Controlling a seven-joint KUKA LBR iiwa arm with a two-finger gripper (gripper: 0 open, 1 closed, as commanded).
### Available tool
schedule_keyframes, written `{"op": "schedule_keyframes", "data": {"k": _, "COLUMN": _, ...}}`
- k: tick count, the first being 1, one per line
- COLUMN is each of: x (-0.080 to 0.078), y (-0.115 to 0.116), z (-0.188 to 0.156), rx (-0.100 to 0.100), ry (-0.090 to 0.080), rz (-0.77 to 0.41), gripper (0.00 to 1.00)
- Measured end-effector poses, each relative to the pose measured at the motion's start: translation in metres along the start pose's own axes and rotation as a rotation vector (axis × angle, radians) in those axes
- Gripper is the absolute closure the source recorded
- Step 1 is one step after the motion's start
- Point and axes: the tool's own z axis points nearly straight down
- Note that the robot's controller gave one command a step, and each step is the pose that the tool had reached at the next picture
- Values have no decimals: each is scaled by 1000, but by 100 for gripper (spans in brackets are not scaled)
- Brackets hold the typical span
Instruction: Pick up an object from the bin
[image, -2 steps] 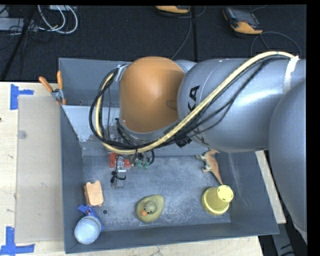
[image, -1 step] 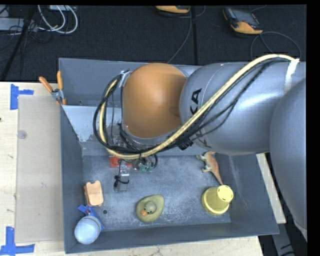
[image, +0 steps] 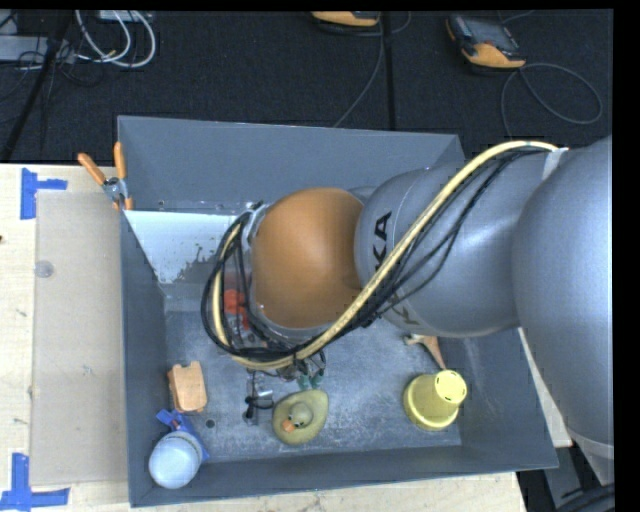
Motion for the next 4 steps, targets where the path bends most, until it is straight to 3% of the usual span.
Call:
{"op": "schedule_keyframes", "data": {"k": 1, "x": 25, "y": 6, "z": 59, "rx": -1, "ry": -4, "rz": -105, "gripper": 0}}
{"op": "schedule_keyframes", "data": {"k": 2, "x": 47, "y": -34, "z": 53, "rx": -3, "ry": 9, "rz": -129, "gripper": 0}}
{"op": "schedule_keyframes", "data": {"k": 3, "x": 41, "y": -44, "z": -9, "rx": 0, "ry": 3, "rz": -183, "gripper": 0}}
{"op": "schedule_keyframes", "data": {"k": 4, "x": 6, "y": -34, "z": -40, "rx": -3, "ry": 3, "rz": -344, "gripper": 0}}
